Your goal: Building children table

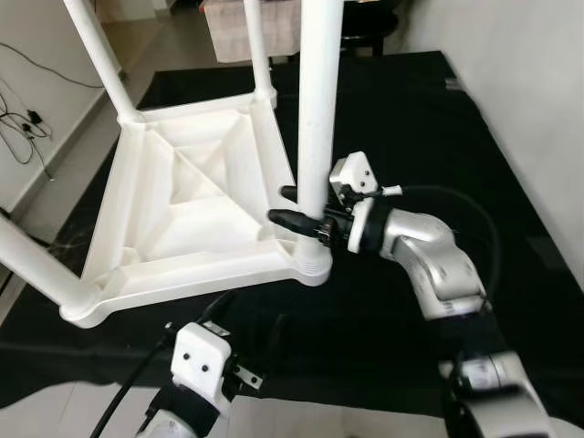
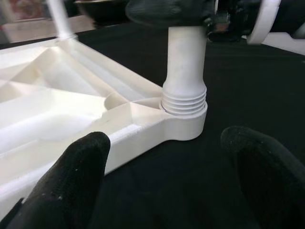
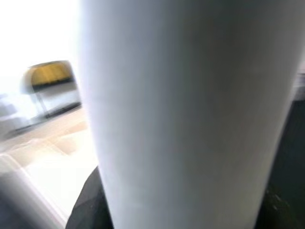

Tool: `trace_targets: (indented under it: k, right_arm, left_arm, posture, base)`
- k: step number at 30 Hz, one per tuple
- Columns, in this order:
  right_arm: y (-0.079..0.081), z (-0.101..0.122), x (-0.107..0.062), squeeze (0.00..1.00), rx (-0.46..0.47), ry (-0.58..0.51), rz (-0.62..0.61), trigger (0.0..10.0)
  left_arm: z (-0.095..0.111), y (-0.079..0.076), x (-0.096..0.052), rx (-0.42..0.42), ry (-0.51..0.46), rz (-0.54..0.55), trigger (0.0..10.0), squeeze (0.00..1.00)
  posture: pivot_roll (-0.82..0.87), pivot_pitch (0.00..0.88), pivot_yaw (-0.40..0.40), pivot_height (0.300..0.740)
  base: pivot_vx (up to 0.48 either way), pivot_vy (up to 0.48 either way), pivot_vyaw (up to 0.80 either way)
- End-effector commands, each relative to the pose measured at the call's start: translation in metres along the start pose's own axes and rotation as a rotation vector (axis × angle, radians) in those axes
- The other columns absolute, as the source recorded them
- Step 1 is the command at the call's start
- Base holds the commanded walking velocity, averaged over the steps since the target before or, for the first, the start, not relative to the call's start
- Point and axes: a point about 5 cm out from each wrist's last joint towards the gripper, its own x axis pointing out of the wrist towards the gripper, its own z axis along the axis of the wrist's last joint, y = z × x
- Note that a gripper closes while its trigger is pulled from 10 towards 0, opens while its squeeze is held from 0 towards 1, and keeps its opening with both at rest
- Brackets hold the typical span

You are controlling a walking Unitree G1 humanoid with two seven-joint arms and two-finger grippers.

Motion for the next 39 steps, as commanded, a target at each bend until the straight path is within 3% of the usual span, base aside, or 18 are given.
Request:
trace_targets:
  k: [1, 10, 11, 12, 13, 14, 18, 19, 20, 22, 23, 24, 25, 26, 27, 36, 37, 39]
  right_arm:
    - [0.004, -0.026, -0.015, 0.0, 0.027, 0.154, -0.206, 0.0]
    - [0.012, -0.022, 0.011, 0.0, 0.071, 0.171, -0.097, 0.0]
    - [0.014, -0.015, 0.015, 0.0, 0.061, 0.123, -0.031, 10.0]
    - [0.015, -0.008, 0.017, 0.14, 0.048, 0.084, 0.006, 10.0]
    - [0.015, -0.003, 0.018, 0.14, 0.037, 0.058, 0.026, 10.0]
    - [0.017, 0.006, 0.024, 1.0, 0.092, 0.007, 0.161, 10.0]
    - [0.021, 0.01, 0.023, 1.0, 0.116, -0.004, 0.183, 10.0]
    - [0.017, 0.023, 0.026, 1.0, 0.058, -0.065, 0.345, 10.0]
    - [0.017, 0.023, 0.026, 1.0, 0.058, -0.065, 0.345, 10.0]
    - [0.015, 0.035, 0.026, 1.0, -0.042, -0.089, 0.619, 10.0]
    - [0.015, 0.035, 0.025, 0.89, -0.062, -0.074, 0.728, 10.0]
    - [0.015, 0.035, 0.025, 0.89, -0.062, -0.074, 0.728, 10.0]
    - [0.014, 0.035, 0.024, 0.72, -0.084, -0.06, 0.82, 10.0]
    - [0.014, 0.035, 0.024, 0.72, -0.092, -0.051, 0.867, 10.0]
    - [0.013, 0.033, 0.027, 0.0, -0.091, -0.029, 0.922, 10.0]
    - [0.004, 0.025, 0.05, 0.0, -0.08, 0.049, 1.007, 10.0]
    - [0.003, 0.024, 0.049, 0.0, -0.073, 0.065, 1.027, 0.0]
    - [-0.002, 0.021, 0.048, 0.0, -0.071, 0.082, 1.059, 0.0]
  left_arm:
    - [-0.001, 0.002, 0.0, 0.003, 0.014, 0.001, 10.0, 0.0]
    - [-0.004, 0.005, 0.003, 0.012, 0.012, 0.009, 10.0, 0.0]
    - [-0.004, 0.006, 0.003, 0.013, 0.011, 0.011, 10.0, 0.0]
    - [-0.004, 0.006, 0.004, 0.014, 0.011, 0.012, 10.0, 0.0]
    - [-0.004, 0.006, 0.004, 0.014, 0.011, 0.012, 10.0, 0.0]
    - [-0.005, 0.006, 0.004, 0.013, 0.011, 0.01, 10.0, 0.0]
    - [-0.005, 0.006, 0.005, 0.012, 0.011, 0.009, 10.0, 0.0]
    - [-0.006, 0.006, 0.006, 0.01, 0.012, 0.004, 10.0, 0.0]
    - [-0.006, 0.006, 0.006, 0.01, 0.012, 0.004, 10.0, 0.0]
    - [-0.006, 0.005, 0.007, 0.008, 0.01, 0.002, 10.0, 0.0]
    - [-0.007, 0.005, 0.008, 0.008, 0.01, 0.002, 10.0, 0.0]
    - [-0.007, 0.005, 0.008, 0.008, 0.01, 0.002, 10.0, 0.0]
    - [-0.007, 0.005, 0.008, 0.009, 0.009, 0.002, 10.0, 0.0]
    - [-0.007, 0.005, 0.009, 0.009, 0.008, 0.003, 10.0, 0.0]
    - [-0.007, 0.004, 0.009, 0.01, 0.008, 0.003, 10.0, 0.0]
    - [-0.006, 0.003, 0.006, 0.016, 0.008, 0.008, 10.0, 0.0]
    - [-0.006, 0.002, 0.005, 0.016, 0.01, 0.008, 10.0, 0.0]
    - [-0.006, 0.002, 0.004, 0.017, 0.013, 0.007, 10.0, 0.0]
  posture:
    - [-0.04, 0.19, 0.065, 0.74]
    - [-0.03, 0.17, 0.051, 0.74]
    - [-0.03, 0.169, 0.051, 0.74]
    - [-0.03, 0.169, 0.051, 0.74]
    - [-0.03, 0.169, 0.051, 0.74]
    - [-0.03, 0.165, 0.051, 0.74]
    - [-0.03, 0.165, 0.051, 0.74]
    - [-0.03, 0.159, 0.049, 0.74]
    - [-0.03, 0.159, 0.049, 0.74]
    - [-0.03, 0.153, 0.047, 0.74]
    - [-0.03, 0.152, 0.046, 0.74]
    - [-0.03, 0.152, 0.046, 0.74]
    - [-0.03, 0.152, 0.041, 0.74]
    - [-0.03, 0.152, 0.041, 0.74]
    - [-0.02, 0.151, 0.036, 0.74]
    - [0.02, 0.155, 0.03, 0.74]
    - [0.03, 0.159, 0.03, 0.74]
    - [0.04, 0.159, 0.029, 0.74]
  base:
    - [0.0, 0.0, 0.0]
    - [0.0, 0.0, 0.0]
    - [0.0, 0.0, 0.0]
    - [0.0, 0.0, 0.0]
    - [0.0, 0.0, 0.0]
    - [0.0, 0.0, 0.0]
    - [0.0, 0.0, 0.0]
    - [0.0, 0.0, 0.0]
    - [0.0, 0.0, 0.0]
    - [0.0, 0.0, 0.0]
    - [0.0, 0.0, 0.0]
    - [0.0, 0.0, 0.0]
    - [0.0, 0.0, 0.0]
    - [0.0, 0.0, 0.0]
    - [0.0, 0.0, 0.0]
    - [0.0, 0.0, 0.0]
    - [0.0, 0.0, 0.0]
    - [0.0, 0.0, 0.0]
